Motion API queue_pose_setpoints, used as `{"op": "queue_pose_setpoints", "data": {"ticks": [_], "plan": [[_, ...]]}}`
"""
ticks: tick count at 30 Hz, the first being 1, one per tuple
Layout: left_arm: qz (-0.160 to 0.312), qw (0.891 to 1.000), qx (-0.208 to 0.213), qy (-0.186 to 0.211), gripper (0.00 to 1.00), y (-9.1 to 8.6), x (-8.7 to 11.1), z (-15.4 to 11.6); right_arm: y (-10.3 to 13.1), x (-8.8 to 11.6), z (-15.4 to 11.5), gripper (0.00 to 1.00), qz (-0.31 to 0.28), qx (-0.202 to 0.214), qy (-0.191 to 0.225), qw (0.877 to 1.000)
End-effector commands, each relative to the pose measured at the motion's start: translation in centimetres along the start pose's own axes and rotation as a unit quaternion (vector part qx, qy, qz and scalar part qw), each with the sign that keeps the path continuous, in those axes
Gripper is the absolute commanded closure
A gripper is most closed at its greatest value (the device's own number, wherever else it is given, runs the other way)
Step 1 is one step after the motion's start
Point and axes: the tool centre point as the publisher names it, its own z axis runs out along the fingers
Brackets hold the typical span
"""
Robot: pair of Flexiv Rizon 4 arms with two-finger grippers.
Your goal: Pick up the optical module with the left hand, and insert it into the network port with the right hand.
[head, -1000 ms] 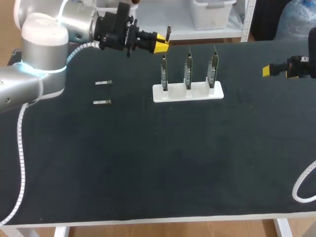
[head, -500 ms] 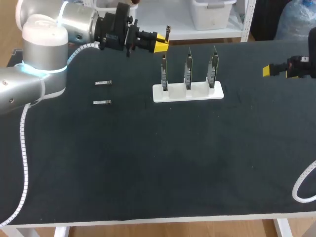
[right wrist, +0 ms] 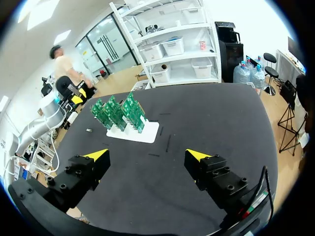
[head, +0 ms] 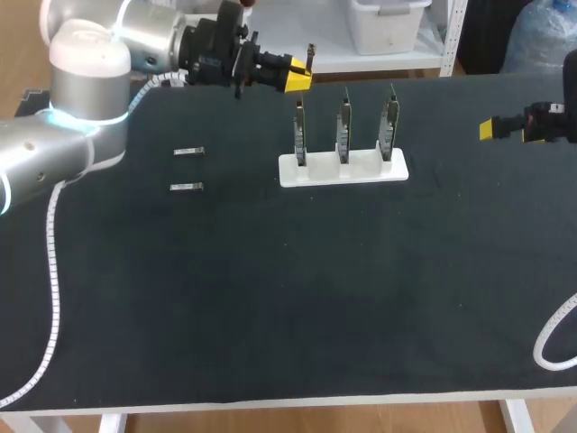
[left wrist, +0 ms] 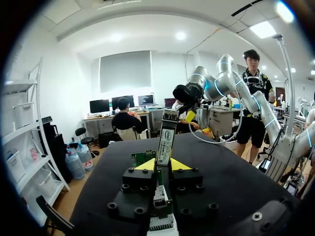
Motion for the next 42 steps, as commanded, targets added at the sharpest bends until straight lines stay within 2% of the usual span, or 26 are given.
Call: {"op": "queue_pose_setpoints", "data": {"ticks": [1,7,12,27,37,42], "plan": [[-0.001,1.000,0.009,0.001,1.00,0.5,0.1,0.0,0.1,0.0,-0.1,0.00,0.000,0.002,0.000,1.000],[-0.001,1.000,0.009,0.001,1.00,0.5,0.1,0.0,0.1,0.0,-0.1,0.00,0.000,0.002,0.000,1.000],[-0.010,1.000,-0.011,0.008,1.00,-0.7,0.1,0.0,0.1,0.0,-0.1,0.00,0.000,0.002,0.000,1.000],[-0.013,0.999,-0.037,0.015,1.00,-1.8,-0.1,0.0,0.1,0.0,-0.1,0.00,0.000,0.002,0.000,1.000],[-0.017,0.999,-0.050,0.010,1.00,-1.6,0.6,0.2,0.1,0.0,-0.1,0.00,0.000,0.002,0.000,1.000],[-0.006,0.999,-0.048,0.007,1.00,-1.2,0.2,-0.2,0.1,0.0,-0.1,0.00,0.000,0.002,0.000,1.000]]}}
